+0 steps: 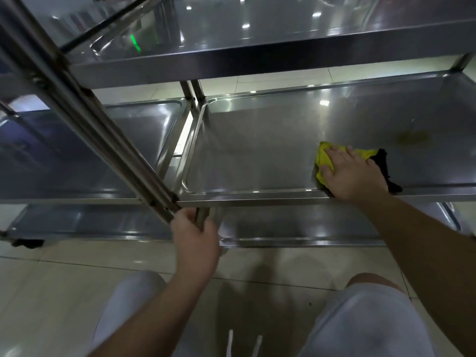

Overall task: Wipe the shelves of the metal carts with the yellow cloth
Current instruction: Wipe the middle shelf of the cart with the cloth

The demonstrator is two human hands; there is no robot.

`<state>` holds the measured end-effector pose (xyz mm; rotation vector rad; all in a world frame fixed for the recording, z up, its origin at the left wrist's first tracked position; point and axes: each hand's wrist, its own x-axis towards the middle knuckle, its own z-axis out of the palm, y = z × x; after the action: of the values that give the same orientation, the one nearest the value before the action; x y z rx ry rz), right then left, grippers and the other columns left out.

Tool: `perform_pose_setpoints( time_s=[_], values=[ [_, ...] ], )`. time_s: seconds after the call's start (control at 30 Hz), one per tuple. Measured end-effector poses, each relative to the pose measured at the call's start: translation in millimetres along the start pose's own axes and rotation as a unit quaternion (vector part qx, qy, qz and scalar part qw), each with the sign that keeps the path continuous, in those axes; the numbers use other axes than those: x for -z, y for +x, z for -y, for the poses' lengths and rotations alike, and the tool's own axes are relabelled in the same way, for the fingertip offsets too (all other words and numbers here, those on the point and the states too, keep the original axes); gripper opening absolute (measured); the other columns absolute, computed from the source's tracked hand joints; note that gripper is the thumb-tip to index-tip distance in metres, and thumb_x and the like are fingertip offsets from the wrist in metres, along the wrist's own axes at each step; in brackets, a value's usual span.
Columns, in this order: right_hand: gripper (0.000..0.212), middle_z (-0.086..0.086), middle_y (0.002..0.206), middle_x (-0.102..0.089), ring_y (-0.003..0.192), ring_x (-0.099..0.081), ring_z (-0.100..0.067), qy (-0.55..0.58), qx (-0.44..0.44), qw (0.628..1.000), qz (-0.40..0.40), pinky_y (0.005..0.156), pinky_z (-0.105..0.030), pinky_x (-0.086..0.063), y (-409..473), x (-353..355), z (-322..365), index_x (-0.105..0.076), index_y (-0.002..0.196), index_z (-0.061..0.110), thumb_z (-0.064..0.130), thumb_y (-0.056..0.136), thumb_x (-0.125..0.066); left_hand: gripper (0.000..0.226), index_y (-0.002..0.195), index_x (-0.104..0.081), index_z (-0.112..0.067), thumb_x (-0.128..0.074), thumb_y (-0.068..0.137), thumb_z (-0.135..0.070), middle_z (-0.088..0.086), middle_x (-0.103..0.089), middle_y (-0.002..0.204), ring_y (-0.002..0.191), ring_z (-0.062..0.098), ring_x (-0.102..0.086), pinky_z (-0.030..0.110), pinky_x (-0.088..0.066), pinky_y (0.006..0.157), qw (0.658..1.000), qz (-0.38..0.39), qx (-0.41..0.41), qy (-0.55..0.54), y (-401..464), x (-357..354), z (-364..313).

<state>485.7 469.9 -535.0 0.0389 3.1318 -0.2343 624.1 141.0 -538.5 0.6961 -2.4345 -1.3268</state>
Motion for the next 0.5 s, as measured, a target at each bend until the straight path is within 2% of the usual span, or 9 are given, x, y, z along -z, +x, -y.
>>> perform_pose_setpoints(
  time_s=[0.03,0.1,0.2,0.27,0.37,0.5],
  values=[
    [0.062,0.012,0.171,-0.021,0.158,-0.016,-0.019,0.002,0.001,1.000,0.002,0.122,-0.051,-0.020,0.3,-0.2,-0.1,-0.024,0.163,0.032,0.053,0.105,-0.027,0.030,0.114,-0.056,-0.019,-0.063,0.087,-0.031,0.007,-0.060,0.110,0.100,0.028,-0.061,0.053,-0.052,0.094,0.999,0.038,-0.028,-0.011,-7.8,-10.2,-5.6],
    [0.061,0.012,0.171,-0.020,0.158,-0.015,-0.020,0.008,-0.001,1.000,0.008,0.123,-0.050,-0.019,1.2,-1.0,-0.6,-0.024,0.163,0.032,0.054,0.105,-0.027,0.024,0.116,-0.058,-0.019,-0.065,0.094,-0.022,0.000,-0.059,0.112,0.105,0.019,-0.060,0.039,-0.049,0.100,0.990,0.084,-0.112,0.003,-12.7,-32.4,-24.9],
    [0.061,0.012,0.171,-0.019,0.159,-0.014,-0.019,0.010,0.000,1.000,0.006,0.123,-0.050,-0.019,0.2,-3.2,-2.8,-0.024,0.163,0.032,0.055,0.106,-0.024,0.030,0.126,-0.061,-0.017,-0.064,0.097,-0.020,0.000,-0.060,0.121,0.114,0.017,-0.057,0.029,-0.041,0.104,0.964,0.134,-0.220,0.060,-6.1,-69.5,-61.2],
    [0.061,0.013,0.171,-0.018,0.159,-0.014,-0.019,0.019,0.001,1.000,0.008,0.123,-0.051,-0.018,-0.2,-1.2,-3.5,-0.023,0.163,0.033,0.055,0.107,-0.019,0.037,0.133,-0.061,-0.013,-0.060,0.099,-0.024,0.006,-0.061,0.129,0.121,0.021,-0.055,0.030,-0.039,0.107,0.943,0.177,-0.261,0.104,4.3,-97.6,-74.9],
    [0.059,0.013,0.171,-0.019,0.158,-0.016,-0.019,0.027,0.008,1.000,0.006,0.123,-0.050,-0.018,-0.1,0.1,-5.3,-0.023,0.163,0.033,0.054,0.108,-0.018,0.048,0.137,-0.059,-0.014,-0.047,0.096,-0.036,0.008,-0.059,0.137,0.124,0.028,-0.056,0.041,-0.044,0.108,0.925,0.201,-0.276,0.166,19.4,-135.8,-86.4],
    [0.059,0.011,0.170,-0.025,0.157,-0.019,-0.019,0.011,0.028,0.999,-0.015,0.120,-0.049,-0.023,-1.6,-3.7,-12.1,-0.029,0.161,0.032,0.054,0.106,-0.027,0.047,0.141,-0.056,-0.011,-0.045,0.100,-0.030,0.012,-0.056,0.145,0.132,0.033,-0.054,0.046,-0.044,0.111,0.913,0.192,-0.297,0.205,29.5,-183.2,-108.7]
  ],
)
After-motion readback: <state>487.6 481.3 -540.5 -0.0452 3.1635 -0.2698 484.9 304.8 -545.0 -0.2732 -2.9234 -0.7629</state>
